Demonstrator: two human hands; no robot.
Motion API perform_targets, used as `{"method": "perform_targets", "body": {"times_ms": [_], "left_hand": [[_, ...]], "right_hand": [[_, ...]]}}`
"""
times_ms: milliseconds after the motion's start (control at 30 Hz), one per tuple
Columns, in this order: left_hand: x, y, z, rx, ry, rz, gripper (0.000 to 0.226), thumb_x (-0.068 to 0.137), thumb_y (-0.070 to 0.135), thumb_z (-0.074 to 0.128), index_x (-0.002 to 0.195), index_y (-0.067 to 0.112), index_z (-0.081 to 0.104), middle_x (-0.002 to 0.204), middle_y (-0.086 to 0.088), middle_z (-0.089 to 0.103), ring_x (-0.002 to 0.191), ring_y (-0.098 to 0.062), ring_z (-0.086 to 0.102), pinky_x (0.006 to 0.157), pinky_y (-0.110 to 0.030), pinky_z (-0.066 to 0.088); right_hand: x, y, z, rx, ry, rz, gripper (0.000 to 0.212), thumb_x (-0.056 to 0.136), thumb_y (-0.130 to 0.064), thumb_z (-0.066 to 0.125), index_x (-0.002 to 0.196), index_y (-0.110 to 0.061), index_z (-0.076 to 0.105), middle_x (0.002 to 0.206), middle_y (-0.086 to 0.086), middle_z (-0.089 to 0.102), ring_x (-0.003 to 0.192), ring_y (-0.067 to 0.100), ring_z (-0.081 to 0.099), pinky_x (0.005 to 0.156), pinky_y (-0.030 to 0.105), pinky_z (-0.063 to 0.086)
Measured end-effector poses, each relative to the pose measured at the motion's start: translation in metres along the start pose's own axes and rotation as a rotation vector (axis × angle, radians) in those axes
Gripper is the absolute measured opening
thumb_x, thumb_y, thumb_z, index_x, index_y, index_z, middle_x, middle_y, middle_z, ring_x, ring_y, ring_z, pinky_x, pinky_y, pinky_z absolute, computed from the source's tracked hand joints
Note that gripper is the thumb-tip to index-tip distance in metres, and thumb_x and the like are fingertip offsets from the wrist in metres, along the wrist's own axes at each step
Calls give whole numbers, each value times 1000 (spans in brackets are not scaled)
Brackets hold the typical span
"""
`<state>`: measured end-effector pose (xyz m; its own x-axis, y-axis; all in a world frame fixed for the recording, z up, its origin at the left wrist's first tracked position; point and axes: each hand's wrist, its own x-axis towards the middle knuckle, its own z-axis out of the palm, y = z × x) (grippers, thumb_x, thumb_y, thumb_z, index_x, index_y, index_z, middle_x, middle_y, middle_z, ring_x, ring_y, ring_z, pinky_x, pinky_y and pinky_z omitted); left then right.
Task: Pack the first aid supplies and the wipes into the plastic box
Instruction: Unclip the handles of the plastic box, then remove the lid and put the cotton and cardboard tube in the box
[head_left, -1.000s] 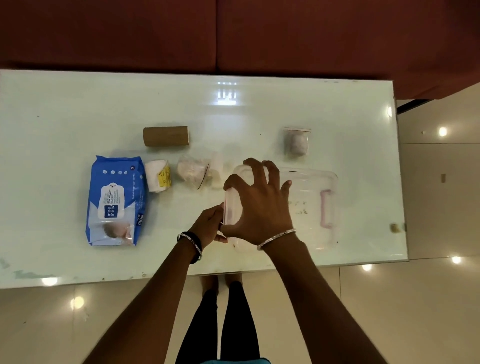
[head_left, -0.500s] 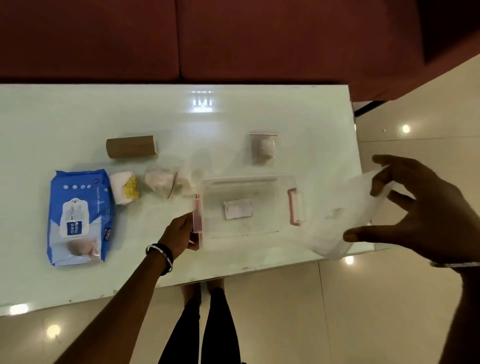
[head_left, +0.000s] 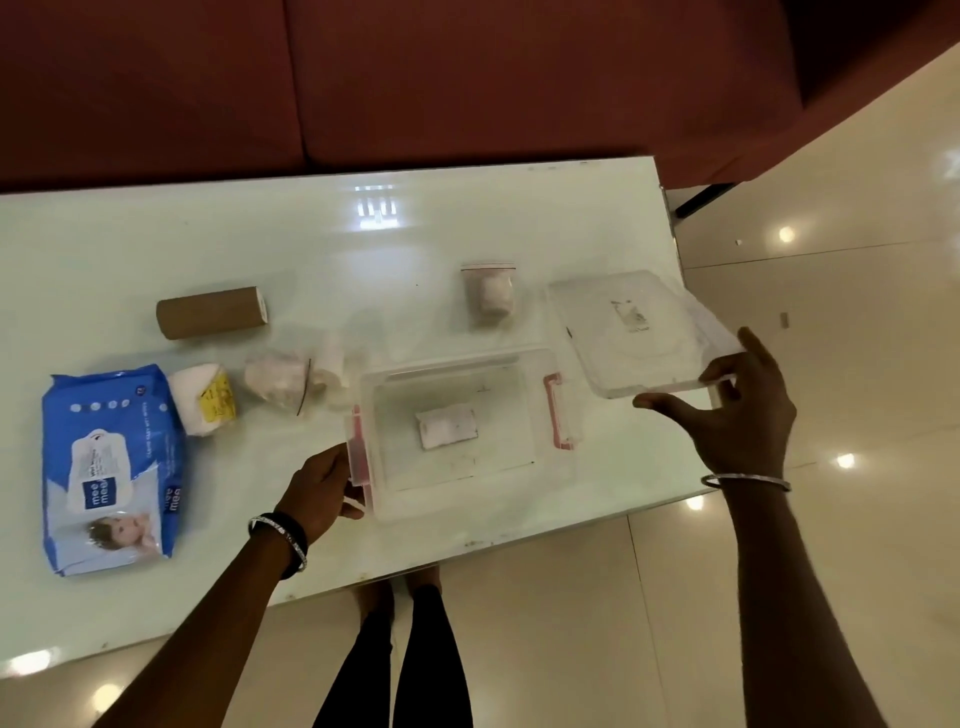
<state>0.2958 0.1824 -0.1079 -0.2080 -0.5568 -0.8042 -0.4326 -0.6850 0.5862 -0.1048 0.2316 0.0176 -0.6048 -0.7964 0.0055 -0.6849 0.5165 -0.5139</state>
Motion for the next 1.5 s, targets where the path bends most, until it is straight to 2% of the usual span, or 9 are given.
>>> {"method": "perform_targets", "body": {"times_ms": [267, 500, 700, 900, 1033, 1133, 1233, 1400, 1500], "left_hand": [[-3, 5, -6, 53, -14, 11, 36, 104, 26, 34, 110, 12, 66, 97, -21, 71, 76, -28, 67, 61, -33, 56], [-2, 3, -7, 83, 0, 45, 34, 104, 22, 34, 108, 15, 66, 91, -18, 72, 68, -21, 66, 59, -33, 57], [-4, 4, -6, 107, 18, 72, 32, 104, 21, 33, 108, 19, 65, 90, -15, 72, 66, -16, 66, 58, -30, 57], [-9, 11, -8, 132, 59, 85, 30, 103, 16, 36, 118, 12, 62, 83, -11, 70, 62, -13, 65, 59, -32, 58], [-17, 18, -15, 144, 153, 171, 23, 100, 24, 44, 96, 15, 64, 75, -6, 70, 61, -15, 67, 61, -41, 58], [-23, 24, -28, 130, 257, 227, 21, 97, 32, 50, 86, 21, 64, 72, -1, 70, 60, -12, 68, 60, -36, 55], [-25, 25, -46, 141, 339, 262, 16, 96, 26, 53, 88, 18, 64, 73, -1, 71, 63, -13, 69, 60, -30, 54], [-26, 28, -69, 101, 370, 309, 13, 96, 20, 53, 89, 14, 63, 76, -5, 69, 67, -19, 67, 59, -26, 51], [-25, 29, -76, 74, 385, 326, 14, 96, 21, 54, 91, 13, 64, 76, -5, 69, 67, -19, 67, 59, -30, 54]], "right_hand": [[-12, 53, 60, -23, -67, 28, 49, 57, -38, 90, 81, -10, 56, 151, 17, 45, 121, 27, 62, 81, 40, 54], [-21, 80, 85, -226, -278, 3, 28, 82, -16, 76, 92, -4, 53, 161, 18, 22, 146, 39, 29, 76, 46, 53], [-31, 83, 100, -328, -398, 15, 13, 87, 7, 63, 97, 6, 53, 160, 26, 16, 144, 47, 28, 64, 47, 52], [-28, 73, 100, -392, -394, 81, 31, 76, 27, 48, 94, 2, 55, 162, 23, 15, 147, 43, 22, 75, 51, 52], [-15, 37, 99, -323, -291, 226, 40, 74, 19, 49, 104, -5, 61, 150, 21, 40, 145, 40, 29, 102, 59, 41], [-14, -6, 95, -222, -52, 63, 27, 84, 7, 53, 102, -9, 65, 113, 18, 70, 103, 45, 65, 83, 46, 50], [-14, -51, 98, -102, 94, -98, 23, 84, 3, 54, 96, -9, 70, 92, 11, 75, 84, 37, 69, 75, 39, 50], [9, -112, 136, 1, 7, -177, 22, 88, -5, 57, 109, -4, 66, 104, 14, 71, 95, 36, 66, 84, 49, 52], [37, -132, 171, -42, -246, 52, 47, 92, -23, 62, 132, -3, 50, 127, 20, 58, 118, 38, 56, 100, 44, 44]]}}
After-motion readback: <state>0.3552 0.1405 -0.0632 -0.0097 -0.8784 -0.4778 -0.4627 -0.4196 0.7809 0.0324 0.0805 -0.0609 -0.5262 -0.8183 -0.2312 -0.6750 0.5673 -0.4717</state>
